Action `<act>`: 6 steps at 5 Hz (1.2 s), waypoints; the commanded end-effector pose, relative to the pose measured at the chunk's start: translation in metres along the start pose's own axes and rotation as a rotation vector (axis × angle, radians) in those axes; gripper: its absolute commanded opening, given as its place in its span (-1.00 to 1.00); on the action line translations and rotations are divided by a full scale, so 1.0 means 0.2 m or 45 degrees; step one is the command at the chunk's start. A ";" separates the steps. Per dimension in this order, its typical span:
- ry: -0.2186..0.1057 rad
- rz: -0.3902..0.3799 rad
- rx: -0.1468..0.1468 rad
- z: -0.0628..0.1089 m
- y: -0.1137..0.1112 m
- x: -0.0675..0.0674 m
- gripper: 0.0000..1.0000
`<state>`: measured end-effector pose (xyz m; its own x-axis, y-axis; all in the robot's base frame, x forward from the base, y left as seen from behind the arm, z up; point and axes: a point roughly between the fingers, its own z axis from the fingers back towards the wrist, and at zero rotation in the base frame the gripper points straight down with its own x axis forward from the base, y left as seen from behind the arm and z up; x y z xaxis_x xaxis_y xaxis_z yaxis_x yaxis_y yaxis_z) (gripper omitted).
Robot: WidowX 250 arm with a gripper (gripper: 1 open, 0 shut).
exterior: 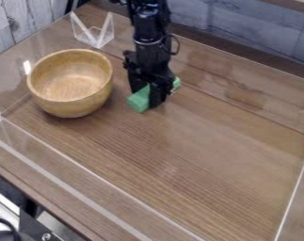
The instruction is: Put green object into wooden bowl
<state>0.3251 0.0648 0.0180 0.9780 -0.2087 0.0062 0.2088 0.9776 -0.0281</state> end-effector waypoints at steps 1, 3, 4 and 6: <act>-0.061 -0.086 0.001 0.07 -0.03 0.06 -1.00; -0.077 -0.087 -0.025 0.08 0.05 0.08 -1.00; -0.088 -0.068 -0.035 0.08 0.06 0.06 -1.00; -0.099 -0.044 -0.053 0.08 0.07 0.02 -1.00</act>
<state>0.3290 0.0695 0.0190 0.9660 -0.2547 0.0440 0.2578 0.9619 -0.0917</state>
